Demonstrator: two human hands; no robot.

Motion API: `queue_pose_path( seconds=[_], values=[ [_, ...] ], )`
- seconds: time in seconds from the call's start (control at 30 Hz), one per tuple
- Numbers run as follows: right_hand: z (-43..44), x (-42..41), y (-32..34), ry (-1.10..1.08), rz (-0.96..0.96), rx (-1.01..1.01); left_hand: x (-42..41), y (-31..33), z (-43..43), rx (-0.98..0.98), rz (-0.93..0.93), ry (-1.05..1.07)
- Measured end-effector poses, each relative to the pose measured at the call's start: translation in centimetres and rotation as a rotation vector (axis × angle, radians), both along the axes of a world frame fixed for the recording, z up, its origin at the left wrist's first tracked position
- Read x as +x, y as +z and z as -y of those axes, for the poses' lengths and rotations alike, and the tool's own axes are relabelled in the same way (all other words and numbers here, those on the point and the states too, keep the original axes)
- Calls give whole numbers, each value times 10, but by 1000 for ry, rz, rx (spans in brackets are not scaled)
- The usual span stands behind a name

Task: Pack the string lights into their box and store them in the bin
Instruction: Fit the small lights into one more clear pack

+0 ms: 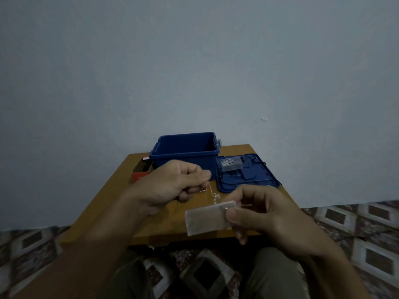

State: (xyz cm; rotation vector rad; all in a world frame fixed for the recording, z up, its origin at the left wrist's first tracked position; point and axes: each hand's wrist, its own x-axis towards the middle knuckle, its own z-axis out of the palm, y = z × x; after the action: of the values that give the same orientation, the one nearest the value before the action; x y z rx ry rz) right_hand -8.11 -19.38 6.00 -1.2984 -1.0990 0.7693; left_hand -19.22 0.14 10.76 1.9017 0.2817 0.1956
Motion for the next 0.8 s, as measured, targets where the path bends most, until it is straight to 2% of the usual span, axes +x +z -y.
queue_pose_path(
  seconds=[0.13,0.23,0.4,0.6,0.7,0.8],
  values=[
    [-7,-5,-2,-249,331,-145,-2,17,22,304,45,89],
    [-12,-6,-6,-463,362,-80,-10,18,39,423,130,158],
    [-13,-6,-4,-581,140,168,-17,-11,64,149,213,139],
    [-19,-9,-7,-559,-3,280,-12,-32,68,-177,198,264],
    [-20,-9,-8,-522,-73,318,-10,-31,62,-178,206,235],
    [-19,-8,-5,-412,-234,356,-9,-30,55,-190,243,170]
  ],
)
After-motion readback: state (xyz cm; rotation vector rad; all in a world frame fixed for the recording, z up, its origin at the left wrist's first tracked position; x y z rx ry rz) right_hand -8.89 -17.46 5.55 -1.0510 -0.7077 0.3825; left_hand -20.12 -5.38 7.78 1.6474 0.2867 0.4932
